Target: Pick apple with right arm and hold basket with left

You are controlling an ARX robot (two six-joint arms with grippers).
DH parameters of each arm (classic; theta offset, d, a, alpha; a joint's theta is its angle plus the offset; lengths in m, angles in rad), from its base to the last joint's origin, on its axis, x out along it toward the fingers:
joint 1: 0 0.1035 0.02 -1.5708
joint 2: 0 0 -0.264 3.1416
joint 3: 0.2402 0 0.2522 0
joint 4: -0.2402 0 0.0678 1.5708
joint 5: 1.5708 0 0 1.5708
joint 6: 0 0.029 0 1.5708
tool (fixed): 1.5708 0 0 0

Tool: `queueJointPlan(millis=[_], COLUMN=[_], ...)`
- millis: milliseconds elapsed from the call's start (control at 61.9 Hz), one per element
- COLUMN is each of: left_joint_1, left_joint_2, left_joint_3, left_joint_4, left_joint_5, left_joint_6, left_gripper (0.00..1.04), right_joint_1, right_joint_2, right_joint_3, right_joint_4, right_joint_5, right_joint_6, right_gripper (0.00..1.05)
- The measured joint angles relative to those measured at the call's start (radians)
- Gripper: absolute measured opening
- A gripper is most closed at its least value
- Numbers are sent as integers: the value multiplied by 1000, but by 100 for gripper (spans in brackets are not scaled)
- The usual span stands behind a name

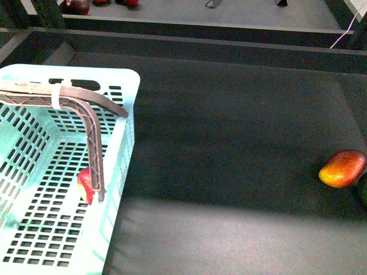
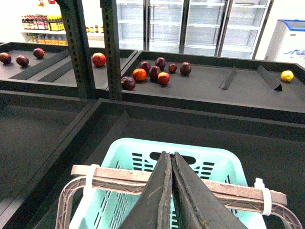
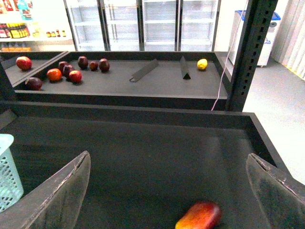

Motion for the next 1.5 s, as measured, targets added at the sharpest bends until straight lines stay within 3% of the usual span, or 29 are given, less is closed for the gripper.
queueJointPlan(millis=[129, 954, 1051, 1503], left_joint_1=[0, 1, 1, 1], left_joint_2=[-45, -415, -552, -584], left_joint_3=[-39, -39, -39, -39], left_joint_4=[6, -354, -516, -528], left_joint_5=[0, 0, 0, 0], left_joint_6=[2, 3, 3, 3], left_gripper=[3, 3, 3, 3], right_joint_1=[0, 0, 0, 0], right_joint_2=[0, 0, 0, 0], right_joint_3=[0, 0, 0, 0], right_joint_4=[0, 0, 0, 0], right_joint_5=[0, 0, 0, 0], right_joint_6=[0, 0, 0, 0], right_gripper=[96, 96, 96, 96])
